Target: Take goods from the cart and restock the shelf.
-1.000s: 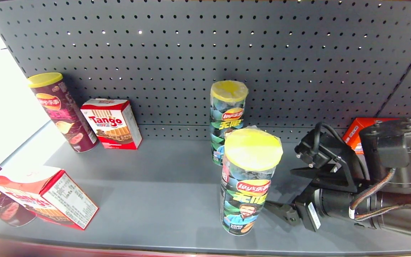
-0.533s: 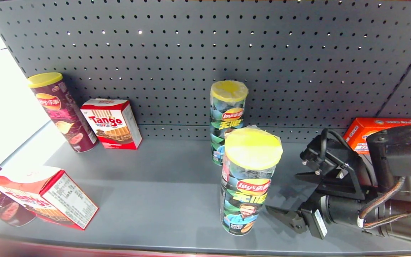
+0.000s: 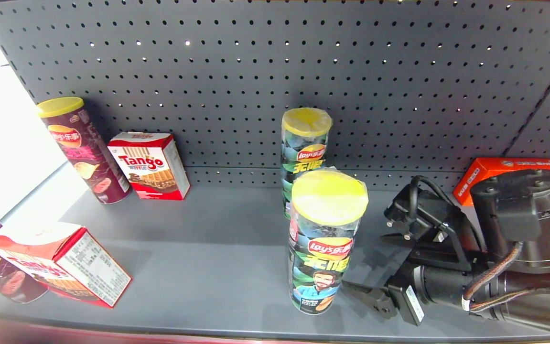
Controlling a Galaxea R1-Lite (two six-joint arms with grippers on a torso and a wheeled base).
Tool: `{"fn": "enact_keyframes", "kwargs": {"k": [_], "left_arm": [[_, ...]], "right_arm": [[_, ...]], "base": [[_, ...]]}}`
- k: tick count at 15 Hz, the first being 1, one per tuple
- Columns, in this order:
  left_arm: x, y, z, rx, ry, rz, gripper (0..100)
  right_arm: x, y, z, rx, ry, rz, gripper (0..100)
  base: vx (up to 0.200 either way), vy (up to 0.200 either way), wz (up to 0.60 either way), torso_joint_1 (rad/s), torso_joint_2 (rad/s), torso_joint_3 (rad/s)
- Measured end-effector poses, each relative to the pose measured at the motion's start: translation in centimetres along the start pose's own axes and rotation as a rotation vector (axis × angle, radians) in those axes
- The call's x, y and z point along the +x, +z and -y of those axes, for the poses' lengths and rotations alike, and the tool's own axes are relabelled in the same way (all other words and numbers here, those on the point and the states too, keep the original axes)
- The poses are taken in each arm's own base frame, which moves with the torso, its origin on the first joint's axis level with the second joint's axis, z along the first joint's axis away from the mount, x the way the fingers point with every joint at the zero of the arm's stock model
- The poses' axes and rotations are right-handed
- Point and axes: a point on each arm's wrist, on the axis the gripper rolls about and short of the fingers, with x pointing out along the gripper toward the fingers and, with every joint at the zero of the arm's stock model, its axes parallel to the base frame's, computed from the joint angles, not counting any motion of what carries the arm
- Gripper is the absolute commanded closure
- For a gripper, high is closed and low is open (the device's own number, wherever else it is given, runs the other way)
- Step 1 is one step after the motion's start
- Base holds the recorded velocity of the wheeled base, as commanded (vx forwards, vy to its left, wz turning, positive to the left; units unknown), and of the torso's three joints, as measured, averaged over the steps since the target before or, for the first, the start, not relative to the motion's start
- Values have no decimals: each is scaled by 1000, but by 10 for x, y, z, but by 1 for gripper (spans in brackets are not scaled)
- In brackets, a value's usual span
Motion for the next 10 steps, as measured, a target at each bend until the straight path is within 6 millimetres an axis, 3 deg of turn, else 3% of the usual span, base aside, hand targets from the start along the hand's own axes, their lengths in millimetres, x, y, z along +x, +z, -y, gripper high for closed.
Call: {"fn": "enact_keyframes", "kwargs": {"k": [10], "left_arm": [[0,0,0,-1,1,0,0]], "right_arm": [[2,2,0,0,0,3,0]], "base": [[0,0,0,0,0,0]]}}
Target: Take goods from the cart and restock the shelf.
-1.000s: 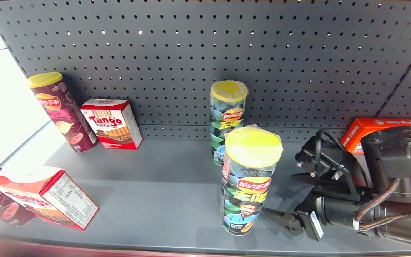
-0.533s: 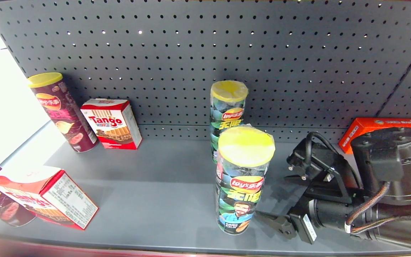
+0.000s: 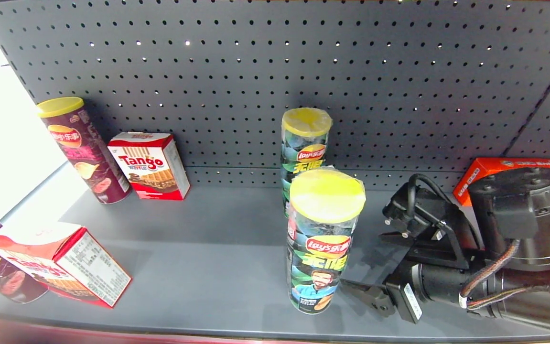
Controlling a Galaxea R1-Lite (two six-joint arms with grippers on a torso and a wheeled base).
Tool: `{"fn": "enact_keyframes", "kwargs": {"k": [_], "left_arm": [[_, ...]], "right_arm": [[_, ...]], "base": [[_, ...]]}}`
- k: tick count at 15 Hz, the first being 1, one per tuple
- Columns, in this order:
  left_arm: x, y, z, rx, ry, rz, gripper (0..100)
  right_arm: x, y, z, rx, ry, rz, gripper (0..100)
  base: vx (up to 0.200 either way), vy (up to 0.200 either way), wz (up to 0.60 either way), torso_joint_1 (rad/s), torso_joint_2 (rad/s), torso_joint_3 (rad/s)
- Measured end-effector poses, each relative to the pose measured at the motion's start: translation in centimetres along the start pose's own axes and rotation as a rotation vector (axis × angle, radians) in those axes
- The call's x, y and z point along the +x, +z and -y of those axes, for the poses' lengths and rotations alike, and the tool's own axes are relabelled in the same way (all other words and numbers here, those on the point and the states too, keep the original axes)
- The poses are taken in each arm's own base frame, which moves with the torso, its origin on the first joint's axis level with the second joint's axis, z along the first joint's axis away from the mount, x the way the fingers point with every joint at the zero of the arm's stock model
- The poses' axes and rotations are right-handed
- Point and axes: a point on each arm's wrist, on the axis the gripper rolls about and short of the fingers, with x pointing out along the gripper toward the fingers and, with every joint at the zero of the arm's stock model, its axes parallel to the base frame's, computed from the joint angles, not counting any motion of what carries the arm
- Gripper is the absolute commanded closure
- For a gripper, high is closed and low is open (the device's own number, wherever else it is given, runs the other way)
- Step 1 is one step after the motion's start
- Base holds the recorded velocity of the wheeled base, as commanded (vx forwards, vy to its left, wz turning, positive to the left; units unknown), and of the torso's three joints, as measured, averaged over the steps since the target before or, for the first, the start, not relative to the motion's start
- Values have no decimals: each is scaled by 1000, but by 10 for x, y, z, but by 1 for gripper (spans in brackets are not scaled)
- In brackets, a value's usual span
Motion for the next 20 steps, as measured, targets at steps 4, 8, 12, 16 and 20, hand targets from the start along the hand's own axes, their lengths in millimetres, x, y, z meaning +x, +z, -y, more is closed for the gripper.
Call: {"fn": "enact_keyframes", "kwargs": {"k": [4,8,12,16,20], "left_arm": [[0,0,0,-1,0,0,0],[0,0,0,-1,0,0,0],[0,0,0,0,0,0,0],[0,0,0,0,0,0,0],[0,0,0,0,0,0,0]], "right_arm": [[2,0,-3,-6,10,-4,0],[2,0,-2,-3,5,-3,0],[3,2,-2,-4,6,1,0],[3,2,-3,-7,11,0,0],[1,-1,-1,-2,3,-4,0]], "base": [[0,0,0,0,0,0],[0,0,0,0,0,0],[0,0,0,0,0,0],[0,0,0,0,0,0],[0,0,0,0,0,0]]}}
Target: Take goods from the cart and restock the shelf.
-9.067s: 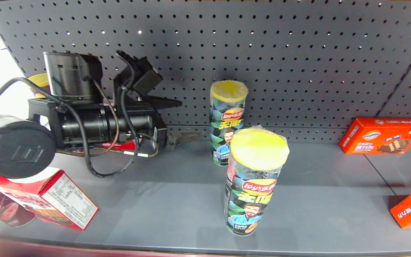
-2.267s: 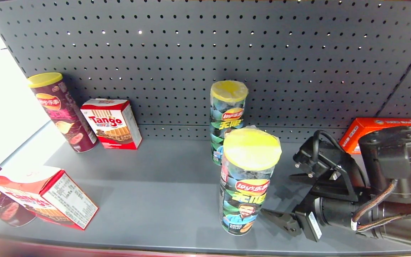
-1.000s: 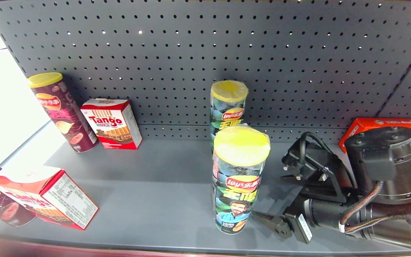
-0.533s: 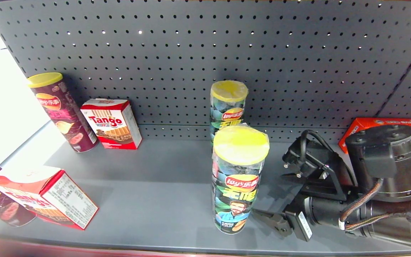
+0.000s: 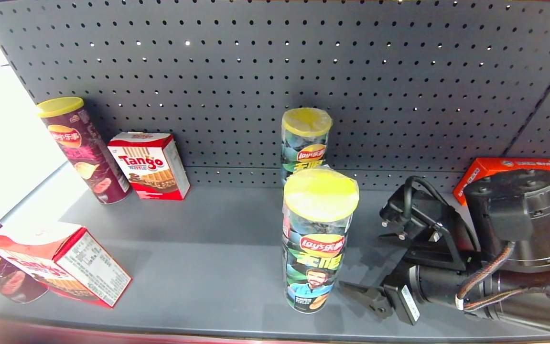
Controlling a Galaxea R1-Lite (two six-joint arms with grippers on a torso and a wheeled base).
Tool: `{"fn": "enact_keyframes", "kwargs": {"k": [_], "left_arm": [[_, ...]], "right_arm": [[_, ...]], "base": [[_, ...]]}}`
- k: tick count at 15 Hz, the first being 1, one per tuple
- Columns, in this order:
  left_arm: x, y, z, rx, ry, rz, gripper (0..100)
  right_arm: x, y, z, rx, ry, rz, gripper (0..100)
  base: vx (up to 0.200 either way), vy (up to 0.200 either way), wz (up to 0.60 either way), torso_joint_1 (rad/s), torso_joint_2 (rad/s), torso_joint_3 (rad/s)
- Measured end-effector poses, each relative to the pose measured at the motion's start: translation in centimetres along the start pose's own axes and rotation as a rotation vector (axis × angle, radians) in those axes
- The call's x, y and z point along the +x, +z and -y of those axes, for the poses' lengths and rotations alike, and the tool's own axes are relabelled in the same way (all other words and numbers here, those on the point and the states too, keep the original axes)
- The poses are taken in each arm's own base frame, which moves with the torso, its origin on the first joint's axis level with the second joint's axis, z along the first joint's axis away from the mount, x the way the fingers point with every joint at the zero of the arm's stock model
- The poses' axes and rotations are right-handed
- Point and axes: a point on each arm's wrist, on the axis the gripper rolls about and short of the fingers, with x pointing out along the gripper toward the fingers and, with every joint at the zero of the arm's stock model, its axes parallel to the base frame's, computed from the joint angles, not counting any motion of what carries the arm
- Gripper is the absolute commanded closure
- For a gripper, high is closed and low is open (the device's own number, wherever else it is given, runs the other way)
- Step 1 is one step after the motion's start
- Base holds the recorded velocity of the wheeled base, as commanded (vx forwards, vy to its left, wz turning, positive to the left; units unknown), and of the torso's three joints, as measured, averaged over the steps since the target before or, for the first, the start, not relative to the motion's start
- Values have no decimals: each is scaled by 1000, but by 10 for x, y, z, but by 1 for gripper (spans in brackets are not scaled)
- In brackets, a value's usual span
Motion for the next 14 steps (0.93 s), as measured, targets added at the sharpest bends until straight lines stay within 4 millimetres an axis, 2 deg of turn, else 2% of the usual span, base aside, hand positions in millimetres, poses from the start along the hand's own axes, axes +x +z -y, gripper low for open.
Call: {"fn": "enact_keyframes", "kwargs": {"k": [14], "left_arm": [[0,0,0,-12,2,0,0]], "right_arm": [[3,3,1,5,-7,8,0]], "base": [[0,0,0,0,0,0]]}}
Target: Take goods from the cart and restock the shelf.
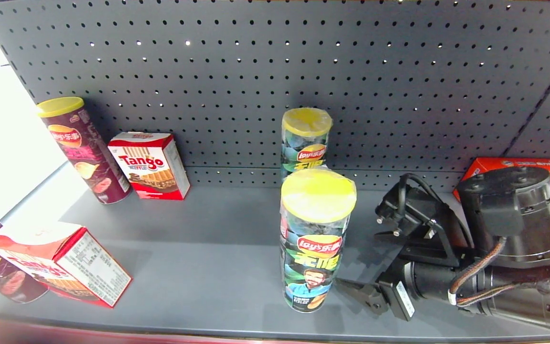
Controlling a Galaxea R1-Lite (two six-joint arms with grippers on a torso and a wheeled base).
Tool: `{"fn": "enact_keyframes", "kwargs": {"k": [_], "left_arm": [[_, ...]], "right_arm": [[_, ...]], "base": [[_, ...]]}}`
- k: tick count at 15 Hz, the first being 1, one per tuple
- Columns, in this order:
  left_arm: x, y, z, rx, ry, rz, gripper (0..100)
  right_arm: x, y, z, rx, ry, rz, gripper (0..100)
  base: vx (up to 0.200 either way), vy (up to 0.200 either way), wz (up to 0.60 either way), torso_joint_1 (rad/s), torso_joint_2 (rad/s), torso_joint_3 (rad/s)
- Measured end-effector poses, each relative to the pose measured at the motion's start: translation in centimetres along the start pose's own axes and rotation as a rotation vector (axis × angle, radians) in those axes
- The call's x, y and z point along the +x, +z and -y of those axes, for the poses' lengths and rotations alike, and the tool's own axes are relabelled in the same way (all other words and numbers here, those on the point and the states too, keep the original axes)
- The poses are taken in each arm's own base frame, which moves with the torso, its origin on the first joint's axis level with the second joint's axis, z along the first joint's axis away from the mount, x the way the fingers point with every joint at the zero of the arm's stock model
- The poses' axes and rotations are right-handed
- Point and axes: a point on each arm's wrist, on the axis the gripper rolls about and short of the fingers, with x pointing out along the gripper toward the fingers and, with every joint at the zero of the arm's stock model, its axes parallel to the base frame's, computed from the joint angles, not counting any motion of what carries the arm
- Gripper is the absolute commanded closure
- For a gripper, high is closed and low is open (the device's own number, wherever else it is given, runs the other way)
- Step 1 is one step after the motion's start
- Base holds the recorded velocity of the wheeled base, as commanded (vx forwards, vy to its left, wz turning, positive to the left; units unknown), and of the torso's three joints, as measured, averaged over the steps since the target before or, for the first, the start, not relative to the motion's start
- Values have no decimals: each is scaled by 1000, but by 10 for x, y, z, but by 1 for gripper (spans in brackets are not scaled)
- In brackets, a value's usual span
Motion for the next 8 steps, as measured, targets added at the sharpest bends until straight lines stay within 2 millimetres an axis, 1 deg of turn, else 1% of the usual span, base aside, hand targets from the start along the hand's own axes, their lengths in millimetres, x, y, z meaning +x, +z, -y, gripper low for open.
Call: {"fn": "enact_keyframes", "kwargs": {"k": [2,3,4,6,7,8], "left_arm": [[0,0,0,-1,1,0,0],[0,0,0,-1,1,0,0],[0,0,0,-1,0,0,0],[0,0,0,1,1,0,0],[0,0,0,2,0,0,0],[0,0,0,4,-1,0,0]], "right_arm": [[-8,3,17,37,-60,43,0],[-16,5,31,65,-111,74,0],[-29,7,47,95,-172,111,0],[-63,6,72,147,-298,186,0],[-85,2,81,172,-373,225,0],[-107,-5,87,191,-445,263,0]], "base": [[0,0,0,0,0,0],[0,0,0,0,0,0],[0,0,0,0,0,0],[0,0,0,0,0,0],[0,0,0,0,0,0],[0,0,0,0,0,0]]}}
